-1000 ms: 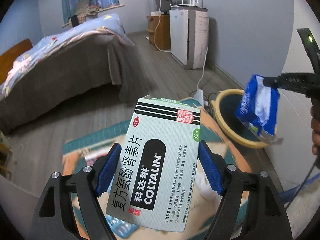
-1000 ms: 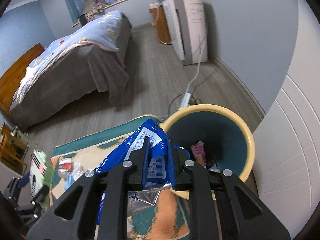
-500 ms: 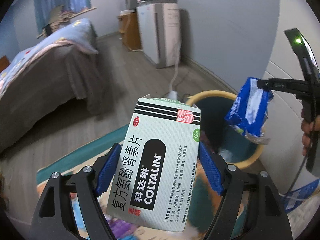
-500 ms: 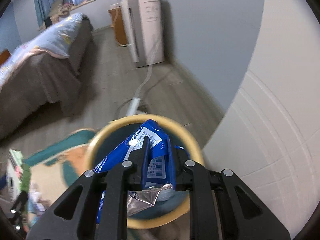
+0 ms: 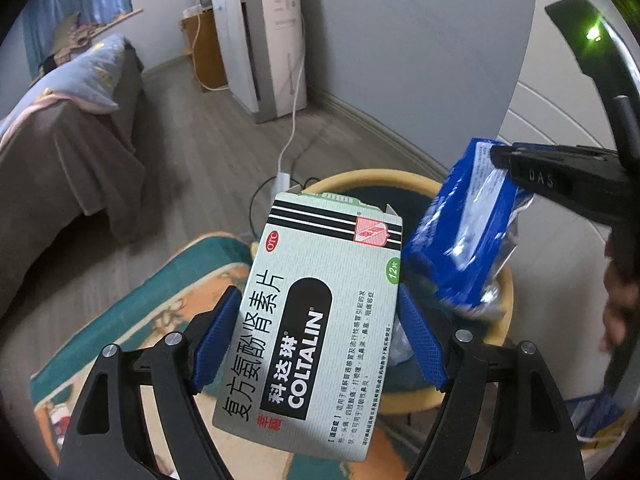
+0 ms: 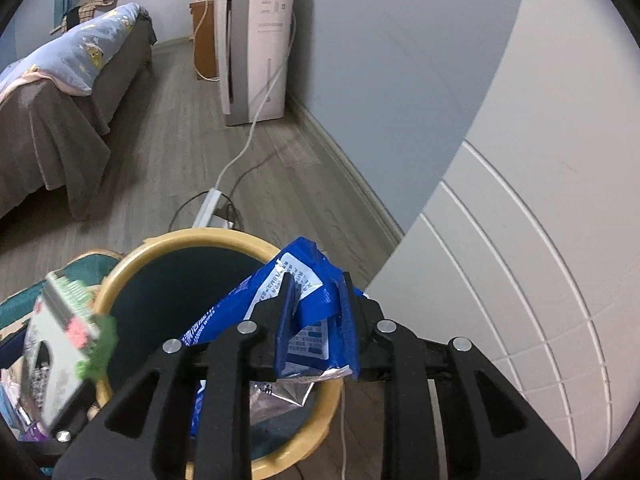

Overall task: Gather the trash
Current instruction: 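Carry both items over the teal bin and open both tools to drop them, then grasp the white tissue with the right tool while the left tool grasps the blue glove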

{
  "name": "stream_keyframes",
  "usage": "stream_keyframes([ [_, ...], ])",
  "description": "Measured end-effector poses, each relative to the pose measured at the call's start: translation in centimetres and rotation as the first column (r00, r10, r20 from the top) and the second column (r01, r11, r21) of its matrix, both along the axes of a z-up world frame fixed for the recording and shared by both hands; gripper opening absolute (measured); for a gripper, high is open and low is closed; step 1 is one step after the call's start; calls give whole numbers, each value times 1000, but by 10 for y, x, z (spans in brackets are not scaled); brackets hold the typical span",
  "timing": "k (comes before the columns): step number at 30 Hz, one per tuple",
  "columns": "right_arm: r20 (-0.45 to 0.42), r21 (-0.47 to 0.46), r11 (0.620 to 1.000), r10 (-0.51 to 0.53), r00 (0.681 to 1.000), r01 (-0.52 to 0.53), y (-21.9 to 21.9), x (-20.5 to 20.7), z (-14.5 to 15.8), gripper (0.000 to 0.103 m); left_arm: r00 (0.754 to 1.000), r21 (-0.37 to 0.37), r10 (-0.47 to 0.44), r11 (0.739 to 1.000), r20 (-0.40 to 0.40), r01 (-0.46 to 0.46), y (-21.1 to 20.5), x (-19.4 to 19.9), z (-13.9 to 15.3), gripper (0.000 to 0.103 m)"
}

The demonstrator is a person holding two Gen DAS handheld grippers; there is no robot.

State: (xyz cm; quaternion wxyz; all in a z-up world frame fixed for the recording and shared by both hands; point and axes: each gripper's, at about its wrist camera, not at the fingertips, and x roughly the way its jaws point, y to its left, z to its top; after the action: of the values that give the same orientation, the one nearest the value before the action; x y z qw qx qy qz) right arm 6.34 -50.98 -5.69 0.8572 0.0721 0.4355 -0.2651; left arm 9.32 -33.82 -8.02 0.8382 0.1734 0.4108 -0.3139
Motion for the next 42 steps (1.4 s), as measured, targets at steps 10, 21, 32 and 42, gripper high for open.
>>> stream_keyframes([
  [10,66,97,995,16,998,-22,4,0,11,63,1000,-23,19,1000,23,-19,13,-5,12,92],
  [21,136,140,982,110,985,-129,43,4,38,95,984,-40,167,986,70,-165,106,-16,52,95],
  [32,158,156,942,275,948,-299,133,-3,70,97,932,-67,338,941,133,-331,228,-39,100,97],
  [42,108,179,910,358,927,-373,217,-16,55,97,857,-102,507,861,94,-499,327,-59,91,97],
])
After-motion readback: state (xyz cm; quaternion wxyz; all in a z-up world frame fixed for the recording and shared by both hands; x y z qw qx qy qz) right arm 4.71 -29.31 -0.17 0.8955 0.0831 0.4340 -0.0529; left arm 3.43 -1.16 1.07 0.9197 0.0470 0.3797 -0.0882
